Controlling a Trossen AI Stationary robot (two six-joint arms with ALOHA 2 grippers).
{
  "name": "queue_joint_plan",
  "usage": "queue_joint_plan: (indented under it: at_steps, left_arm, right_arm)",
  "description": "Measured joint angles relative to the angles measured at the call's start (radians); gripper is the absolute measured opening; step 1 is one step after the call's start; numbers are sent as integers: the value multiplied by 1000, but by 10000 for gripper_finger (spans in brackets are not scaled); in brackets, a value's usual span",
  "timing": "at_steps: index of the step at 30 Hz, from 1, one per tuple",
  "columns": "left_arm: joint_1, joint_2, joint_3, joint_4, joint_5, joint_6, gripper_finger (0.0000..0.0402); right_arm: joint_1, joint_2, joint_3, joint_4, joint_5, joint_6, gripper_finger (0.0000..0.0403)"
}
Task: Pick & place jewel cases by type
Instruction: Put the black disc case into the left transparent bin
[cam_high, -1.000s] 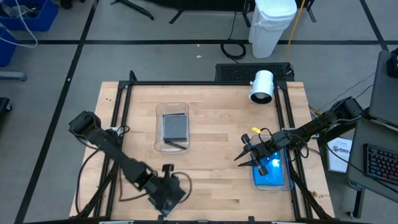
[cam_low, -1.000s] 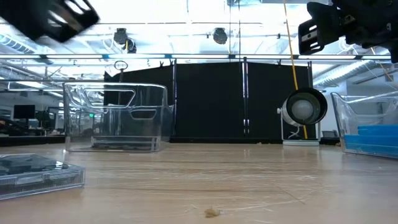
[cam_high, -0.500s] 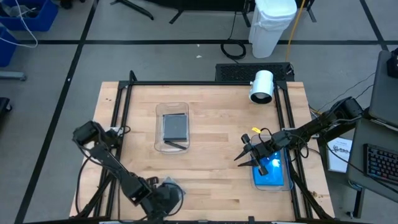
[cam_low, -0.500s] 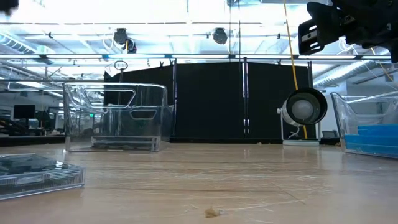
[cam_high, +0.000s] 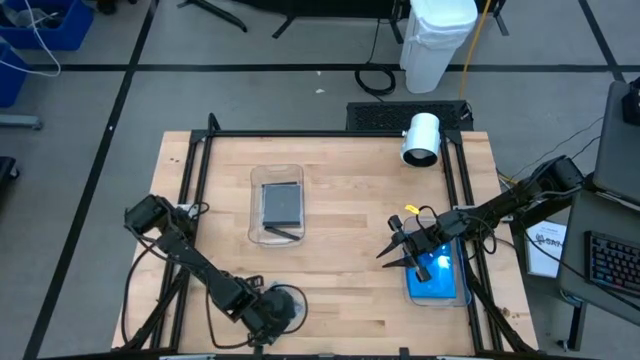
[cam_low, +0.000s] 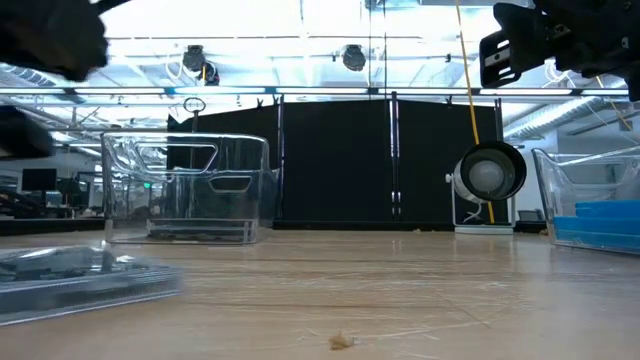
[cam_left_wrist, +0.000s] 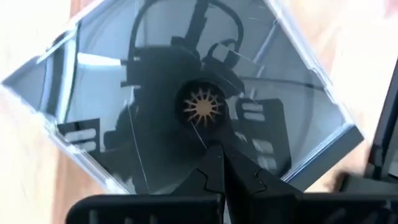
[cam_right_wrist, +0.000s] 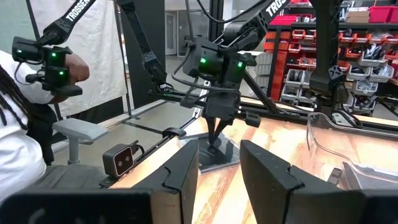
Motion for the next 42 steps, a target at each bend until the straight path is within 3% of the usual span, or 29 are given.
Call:
queue_joint_plan:
  at_steps: [18, 24, 26, 32, 37, 42]
  left_arm:
    - [271, 5, -4, 157, -123, 569, 1]
    - [336, 5, -4, 355, -87, 758, 1]
    - [338, 2, -2, 352, -73, 775, 1]
    - [243, -4, 92, 31, -133, 659, 1]
    - [109, -5, 189, -194, -215, 391, 1]
    - [14, -6, 174, -254, -291, 133, 1]
  right_arm:
    - [0, 0, 0, 0, 0, 0, 109]
    - [0, 0, 0, 0, 0, -1, 109]
    - [0, 0, 0, 0, 0, -1, 109]
    - [0, 0, 0, -19, -3, 7, 109]
    - [0, 0, 0, -25, -4, 7, 109]
    - [0, 0, 0, -23, -4, 15, 109]
